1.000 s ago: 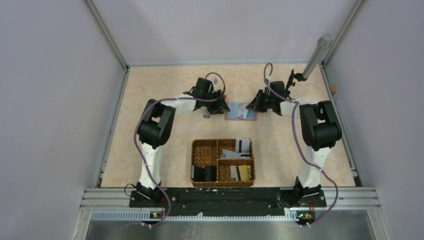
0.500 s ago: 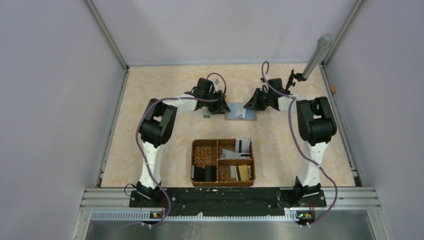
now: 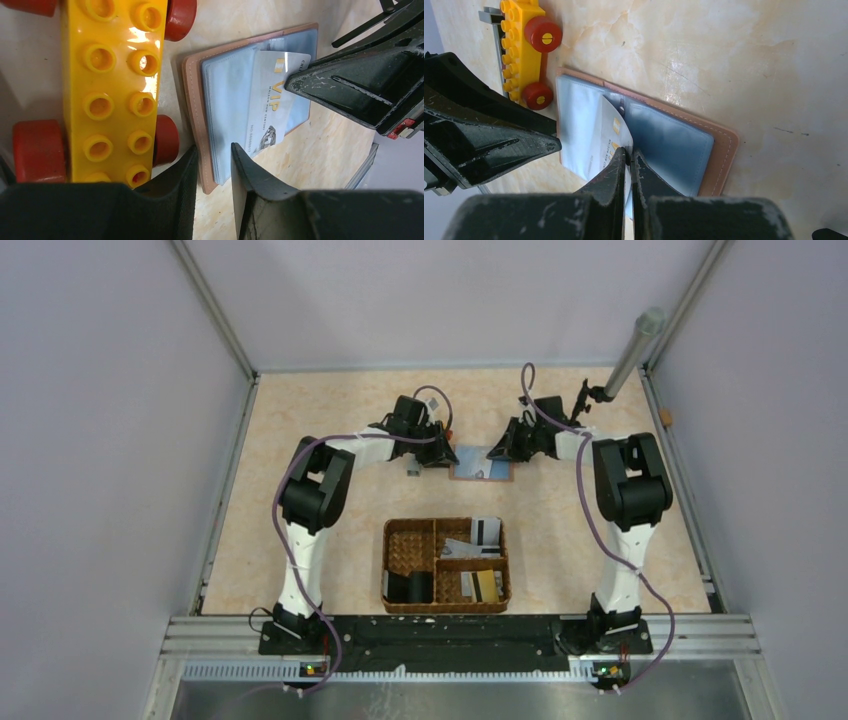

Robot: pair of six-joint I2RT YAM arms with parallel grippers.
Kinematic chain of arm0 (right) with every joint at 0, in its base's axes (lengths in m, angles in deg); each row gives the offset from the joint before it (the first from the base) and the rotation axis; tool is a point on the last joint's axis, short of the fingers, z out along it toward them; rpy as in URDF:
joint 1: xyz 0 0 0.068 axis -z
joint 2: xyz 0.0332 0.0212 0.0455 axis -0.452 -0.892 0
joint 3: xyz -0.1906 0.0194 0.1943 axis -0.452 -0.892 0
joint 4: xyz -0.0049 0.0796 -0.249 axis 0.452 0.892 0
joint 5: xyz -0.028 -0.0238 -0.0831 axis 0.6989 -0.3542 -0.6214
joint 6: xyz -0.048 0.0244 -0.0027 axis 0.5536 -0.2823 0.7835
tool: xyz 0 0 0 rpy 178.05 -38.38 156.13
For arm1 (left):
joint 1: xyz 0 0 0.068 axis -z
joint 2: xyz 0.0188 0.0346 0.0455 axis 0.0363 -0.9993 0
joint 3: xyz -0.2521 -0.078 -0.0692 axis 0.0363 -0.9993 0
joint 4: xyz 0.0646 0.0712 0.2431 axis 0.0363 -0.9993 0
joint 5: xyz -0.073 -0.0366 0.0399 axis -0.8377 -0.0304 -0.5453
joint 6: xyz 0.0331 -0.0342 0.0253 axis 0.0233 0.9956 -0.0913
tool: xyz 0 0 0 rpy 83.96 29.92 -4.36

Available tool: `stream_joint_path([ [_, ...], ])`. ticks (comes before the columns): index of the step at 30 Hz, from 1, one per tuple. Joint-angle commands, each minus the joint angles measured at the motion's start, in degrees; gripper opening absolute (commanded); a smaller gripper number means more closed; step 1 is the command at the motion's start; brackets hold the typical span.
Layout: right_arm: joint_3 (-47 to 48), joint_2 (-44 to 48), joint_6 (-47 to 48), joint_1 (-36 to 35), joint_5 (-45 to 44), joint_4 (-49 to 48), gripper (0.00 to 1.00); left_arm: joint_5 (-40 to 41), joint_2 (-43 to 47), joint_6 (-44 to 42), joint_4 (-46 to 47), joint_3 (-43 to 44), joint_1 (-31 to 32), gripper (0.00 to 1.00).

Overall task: Put the credit cards into the card holder
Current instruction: Insert the credit card into the card holder.

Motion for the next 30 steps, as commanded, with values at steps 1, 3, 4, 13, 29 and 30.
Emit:
stream_joint_path([
  [1,1.1,-0.1,3.8,-0.6,-3.6,6.3,0.0,1.1,-1.3,-0.9,1.0,1.8,0.3,0.31],
  [3,1.9,-0.4,4.4,-0.6,-3.7,7.2,0.0,1.2,-1.2,-1.1,0.9,1.9,0.3,0.31],
  [4,2.3,-0.6,4.6,-0.5,-3.5,7.4,0.0,1.2,-1.2,-1.1,0.9,1.8,0.3,0.31],
  [13,7.0,-5.3,5.5,-2.8,-1.6,9.2,0.0,0.0,-1.4,-1.6,1.6,2.0,0.3,0.3],
  [29,6.5,-1.3,3.3,-5.3,-6.4,6.2,0.27,1.6,0.1,-1.0,1.8,0.5,0.5,0.29],
  [30,6.3,-0.6,3.6,-5.3,-7.0,6.5,0.3,1.6,0.1,-0.8,1.9,0.4,0.4,0.29],
])
